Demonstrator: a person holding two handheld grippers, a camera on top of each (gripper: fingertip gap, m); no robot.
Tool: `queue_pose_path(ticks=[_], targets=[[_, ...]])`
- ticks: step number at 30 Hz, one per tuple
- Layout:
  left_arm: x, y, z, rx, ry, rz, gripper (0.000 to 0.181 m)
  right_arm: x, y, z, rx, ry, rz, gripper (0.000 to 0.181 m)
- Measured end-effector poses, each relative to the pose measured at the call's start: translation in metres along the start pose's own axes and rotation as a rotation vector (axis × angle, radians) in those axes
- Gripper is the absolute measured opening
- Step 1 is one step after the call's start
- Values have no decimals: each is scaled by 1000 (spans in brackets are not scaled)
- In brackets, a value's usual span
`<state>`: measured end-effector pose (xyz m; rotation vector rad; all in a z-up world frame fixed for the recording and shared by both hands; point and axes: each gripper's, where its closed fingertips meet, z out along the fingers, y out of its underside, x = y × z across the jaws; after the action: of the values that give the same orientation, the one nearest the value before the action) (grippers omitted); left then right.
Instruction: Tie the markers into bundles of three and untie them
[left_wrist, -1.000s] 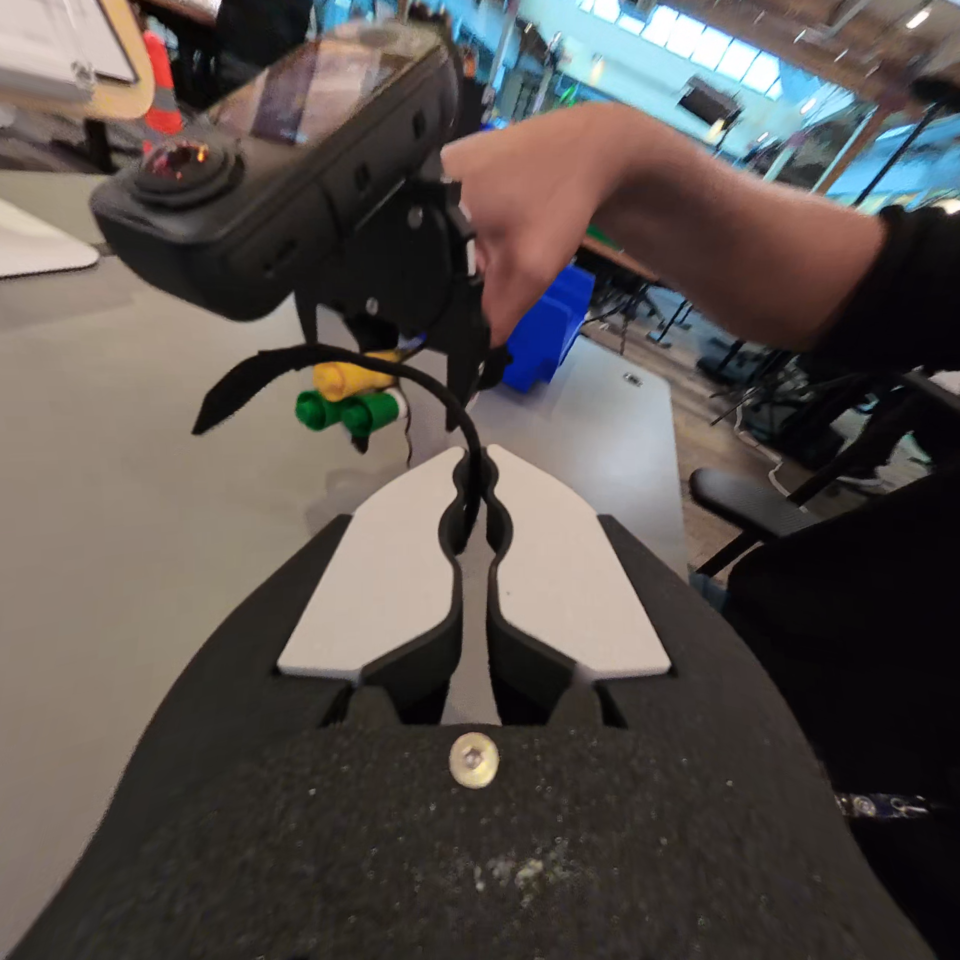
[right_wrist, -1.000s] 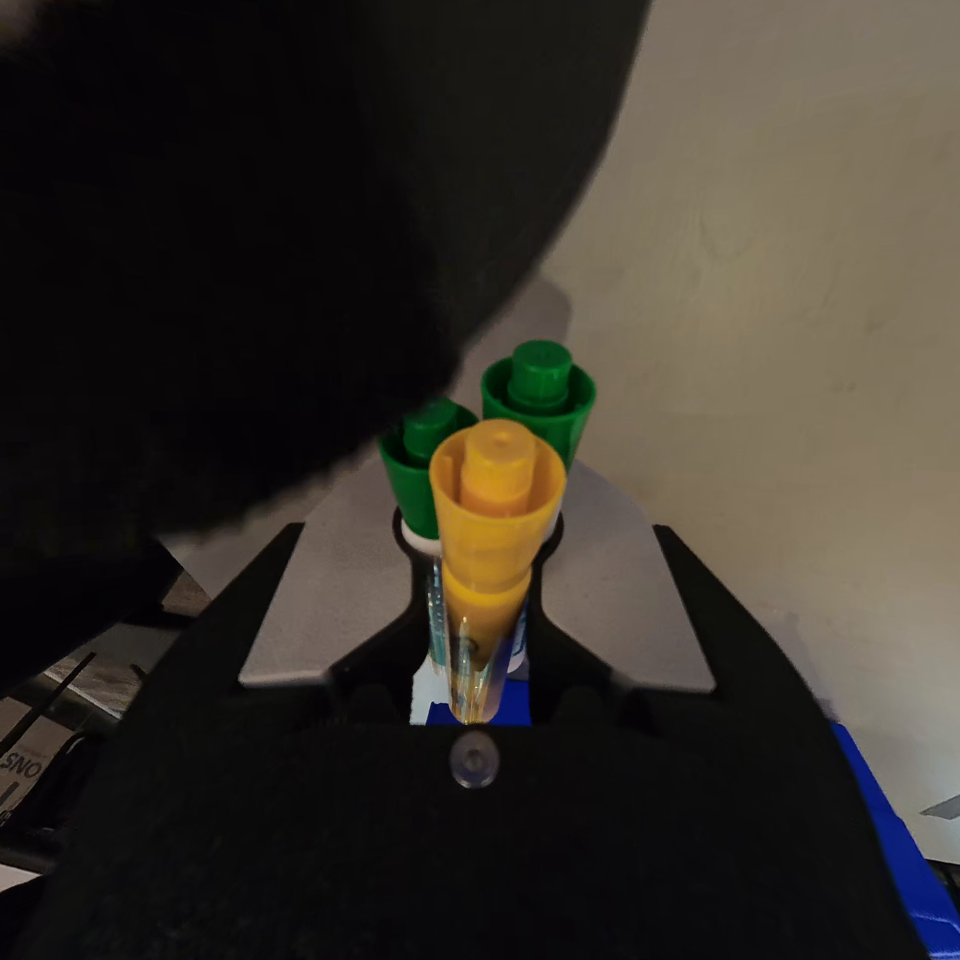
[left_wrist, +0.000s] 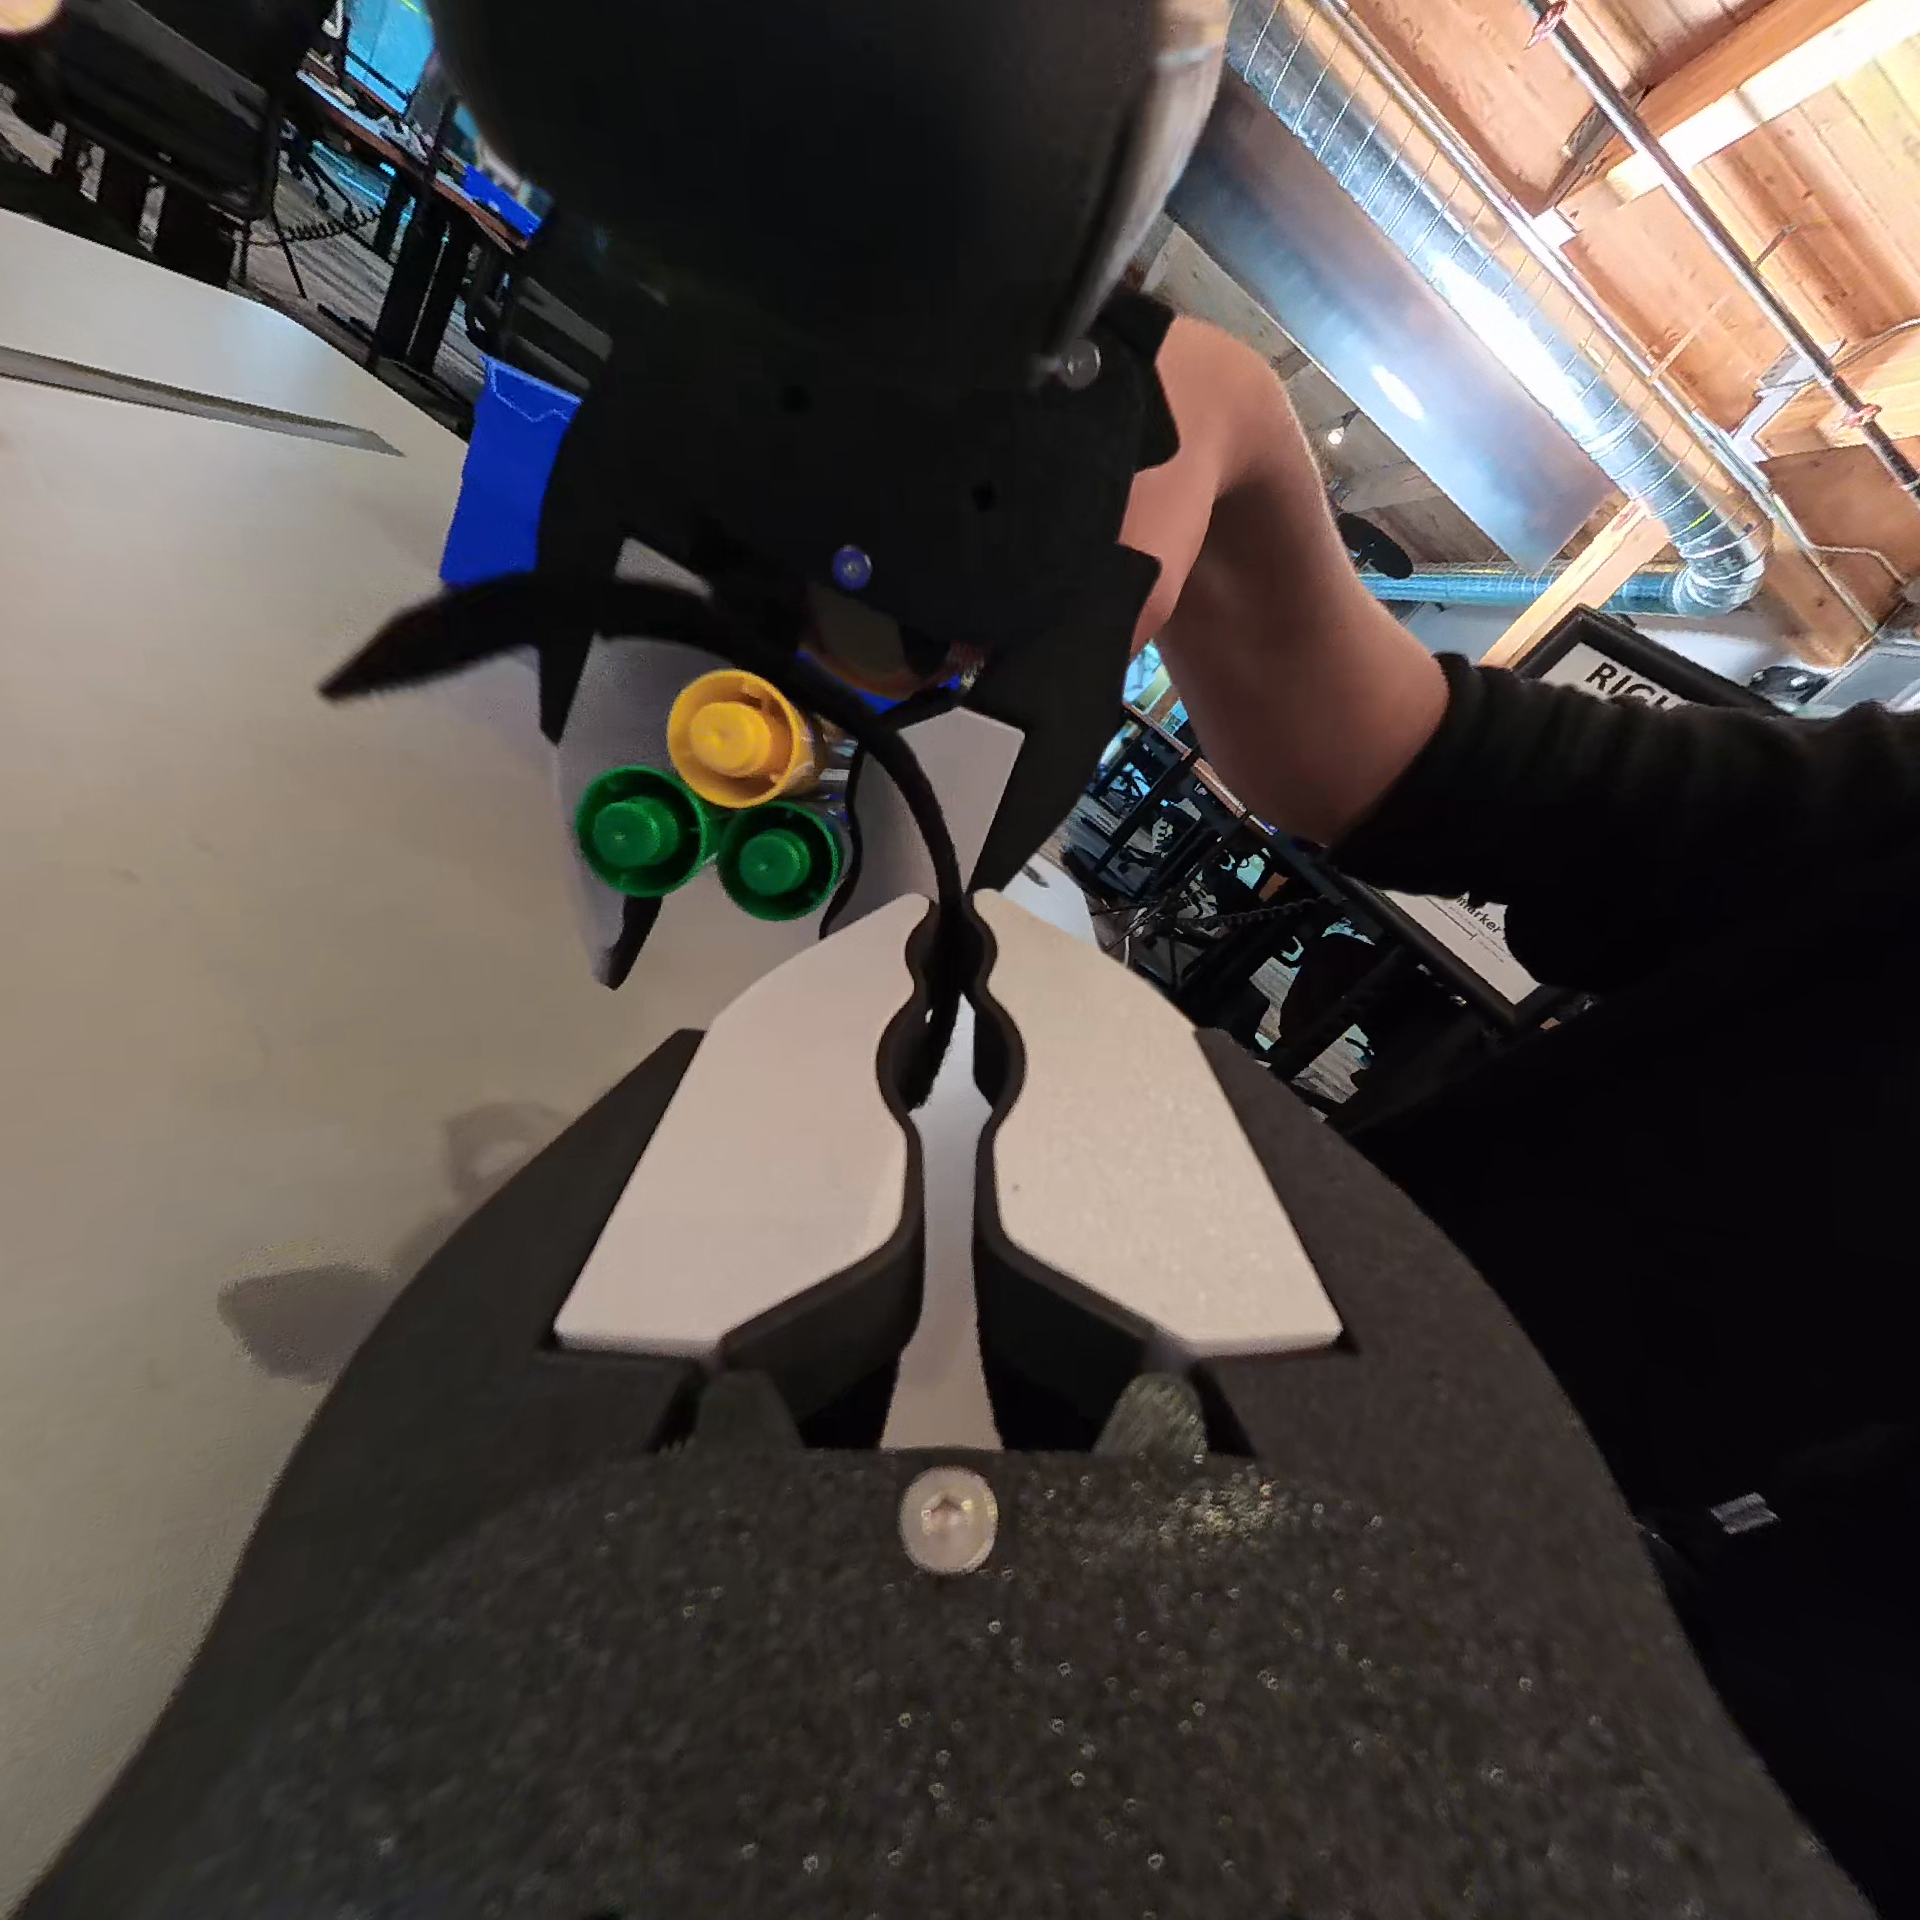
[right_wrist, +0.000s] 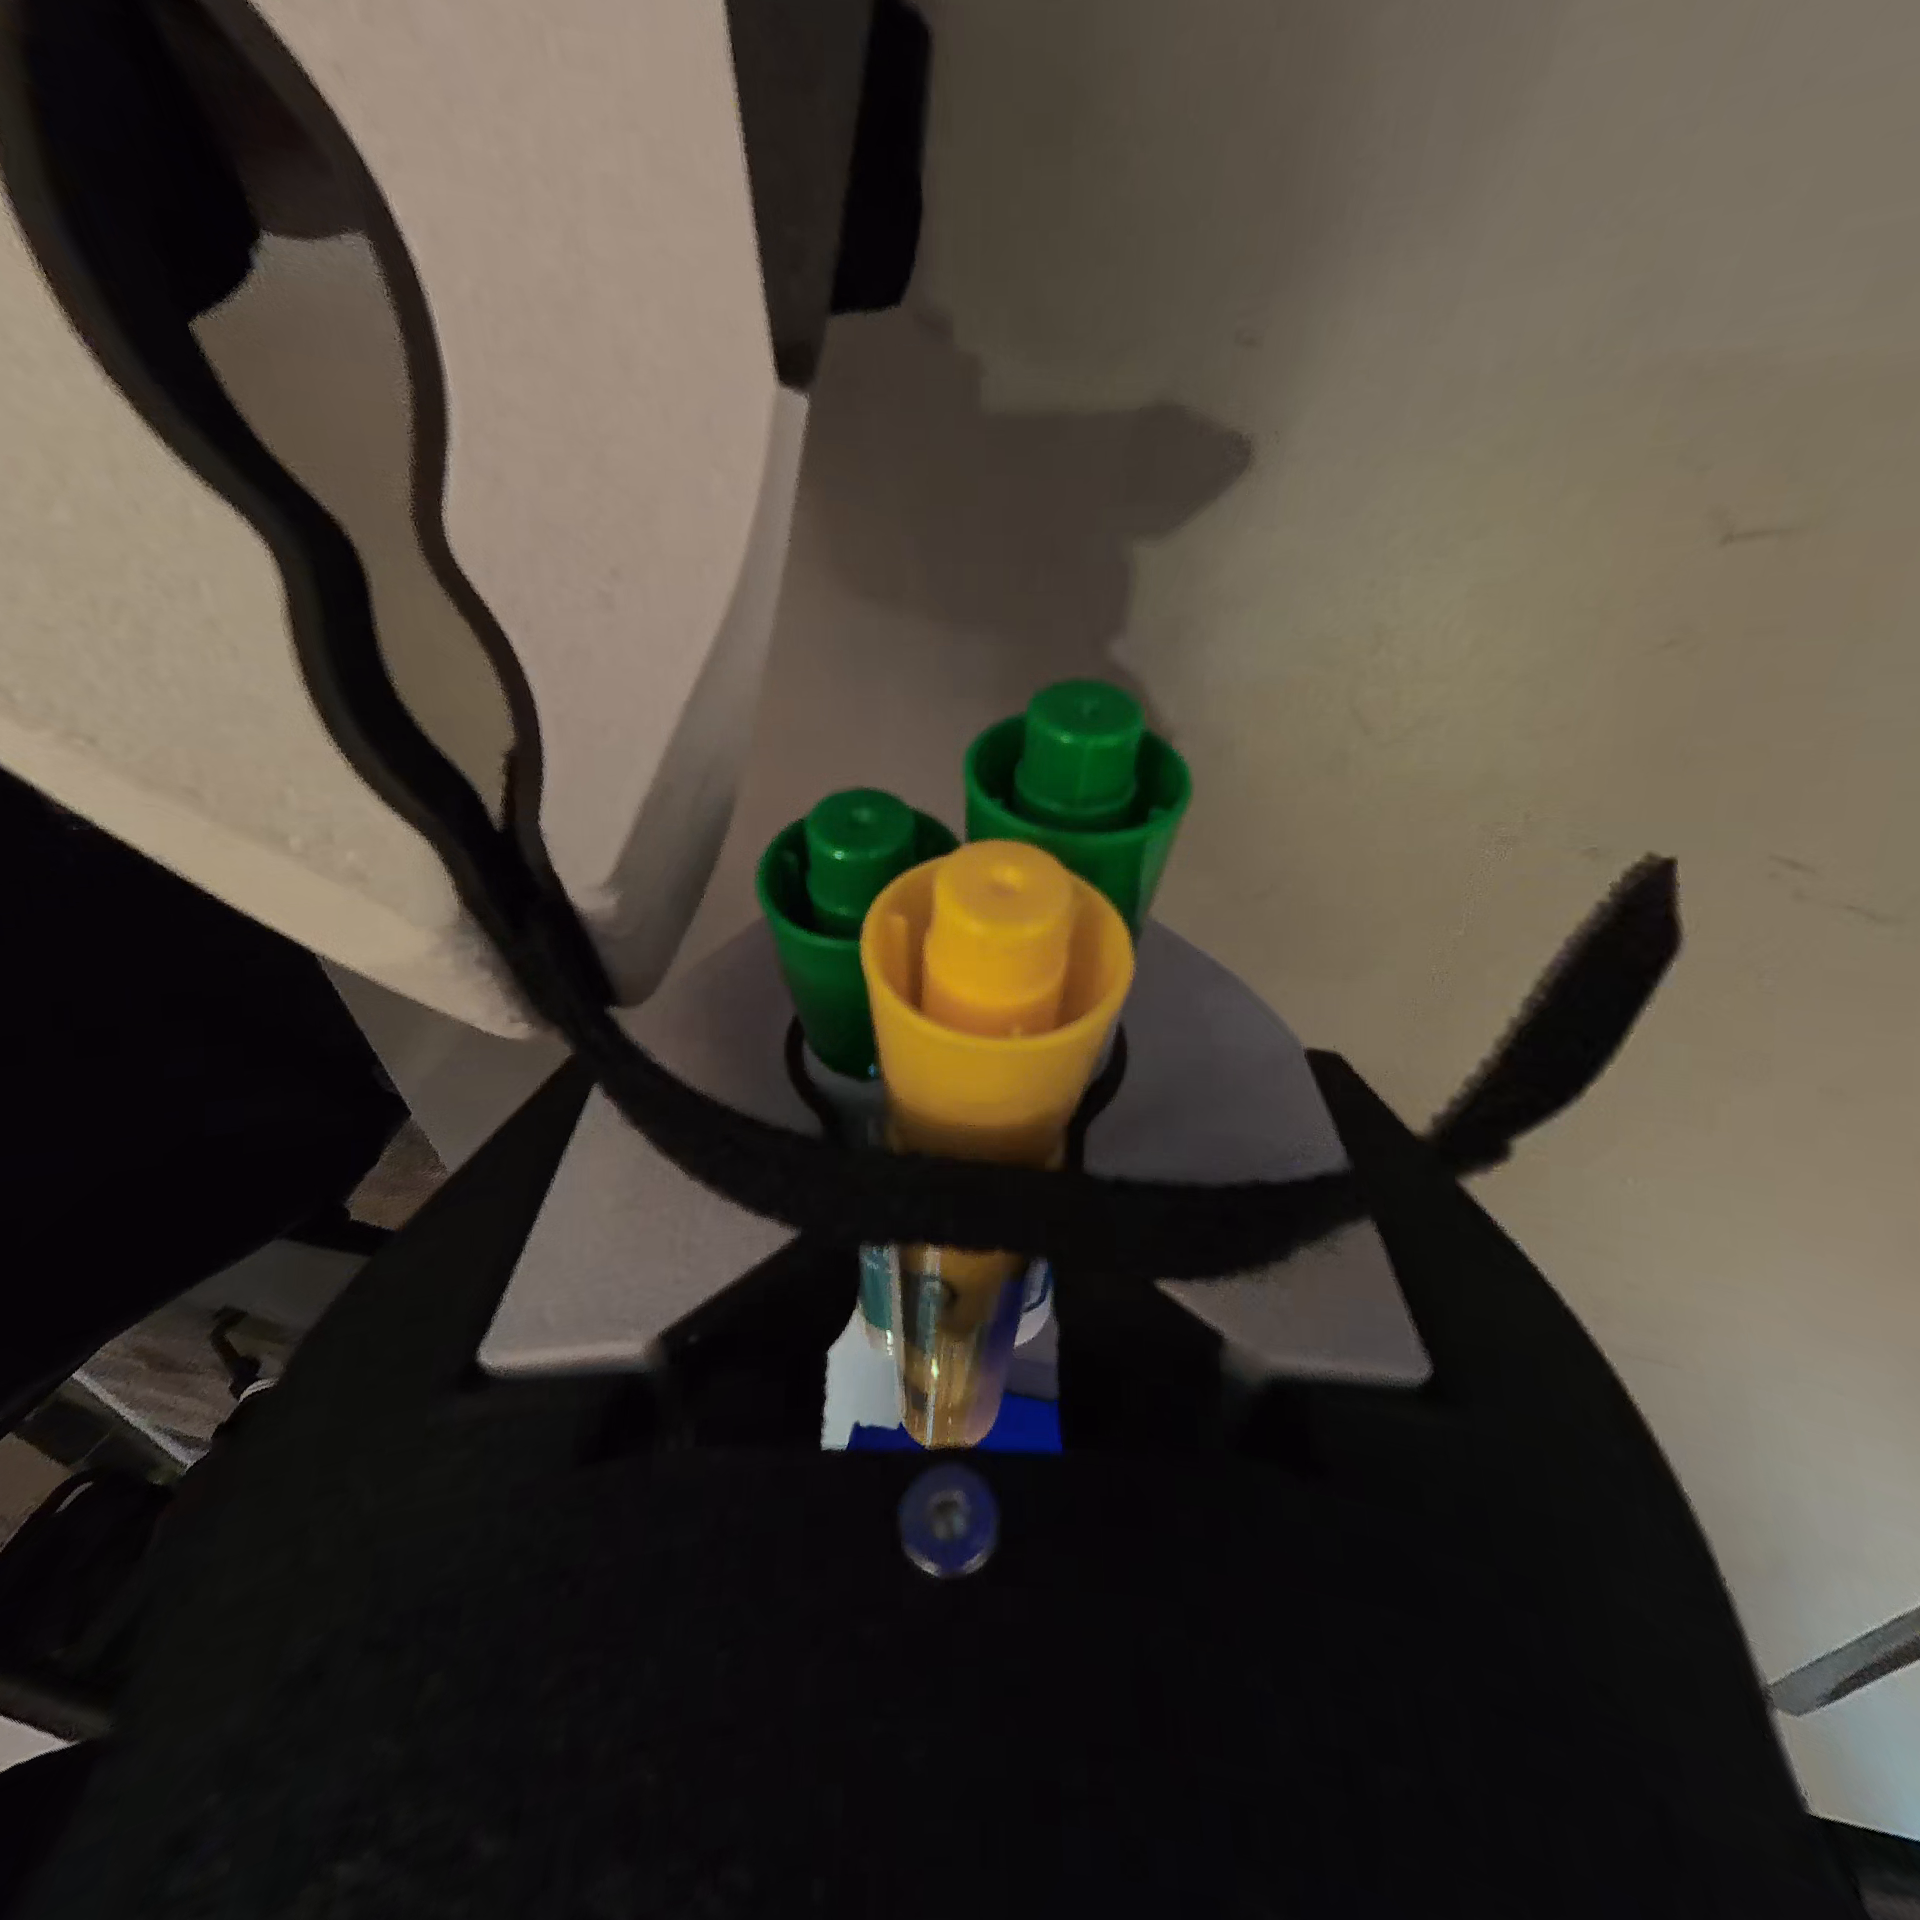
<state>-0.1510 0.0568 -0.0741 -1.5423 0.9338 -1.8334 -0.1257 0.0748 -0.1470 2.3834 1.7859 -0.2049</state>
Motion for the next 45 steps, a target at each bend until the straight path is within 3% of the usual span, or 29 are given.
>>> queue_pose_path(ticks=[14,30,36,38,42,45], targets=[[4,-5,1,-33,-19,-54,8,-11,-7,-8,70,-47,-29,38],[-8,18,-4,-150,-125,-7,25,-16,1,-2,40,-137,-15,38],[-12,17,-9,-146,-168,10,24,-25,1,-1,37,-200,-15,41],[-10,26,-6,-179,-140,6,0,-26,1,3,34,-202,-21,42],[-12,35,-7,-234,-179,35,2,-19,6,10,12,-180,-7,41],[-14,38,-16,-275,-244,69,14,-14,12,10,5,-160,6,41]])
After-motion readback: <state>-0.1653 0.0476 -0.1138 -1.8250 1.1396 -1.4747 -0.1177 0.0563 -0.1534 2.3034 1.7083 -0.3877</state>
